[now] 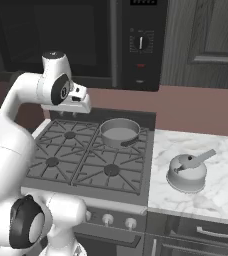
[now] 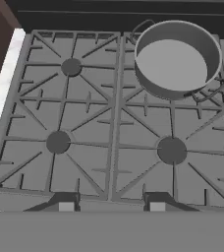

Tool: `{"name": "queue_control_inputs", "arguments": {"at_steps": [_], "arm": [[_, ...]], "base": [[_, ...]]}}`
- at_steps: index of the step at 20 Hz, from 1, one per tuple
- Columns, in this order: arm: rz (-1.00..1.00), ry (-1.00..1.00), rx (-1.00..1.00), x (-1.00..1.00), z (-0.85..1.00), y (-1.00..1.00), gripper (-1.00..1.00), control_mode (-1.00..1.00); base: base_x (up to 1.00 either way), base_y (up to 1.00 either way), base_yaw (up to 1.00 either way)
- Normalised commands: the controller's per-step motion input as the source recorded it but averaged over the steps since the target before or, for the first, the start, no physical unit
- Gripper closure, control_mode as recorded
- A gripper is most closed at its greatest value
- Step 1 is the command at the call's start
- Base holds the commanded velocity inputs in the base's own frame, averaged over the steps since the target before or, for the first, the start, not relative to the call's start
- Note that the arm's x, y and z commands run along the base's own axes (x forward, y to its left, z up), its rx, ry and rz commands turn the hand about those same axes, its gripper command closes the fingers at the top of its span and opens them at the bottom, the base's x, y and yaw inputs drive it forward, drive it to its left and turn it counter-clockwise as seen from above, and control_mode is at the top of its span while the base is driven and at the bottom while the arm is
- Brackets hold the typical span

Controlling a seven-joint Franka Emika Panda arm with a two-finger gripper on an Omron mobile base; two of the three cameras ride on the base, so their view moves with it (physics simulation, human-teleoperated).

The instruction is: Pick the kettle from the counter and place it on a stove burner. Then turn the burner on.

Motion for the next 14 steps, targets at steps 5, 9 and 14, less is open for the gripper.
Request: {"name": "queue_control_inputs", "arguments": {"at_steps": [5,9,14], "arm": [[0.00,0.00,0.05,-0.27,-0.01,-0.75,-1.00,-1.00],[0.00,0.00,0.08,-0.56,0.00,-1.00,-1.00,-1.00],[-0.04,0.00,0.03,-0.47,0.00,-1.00,-1.00,-1.00]], "base": [[0.00,0.00,0.00],[0.00,0.00,0.00],[0.00,0.00,0.00]]}}
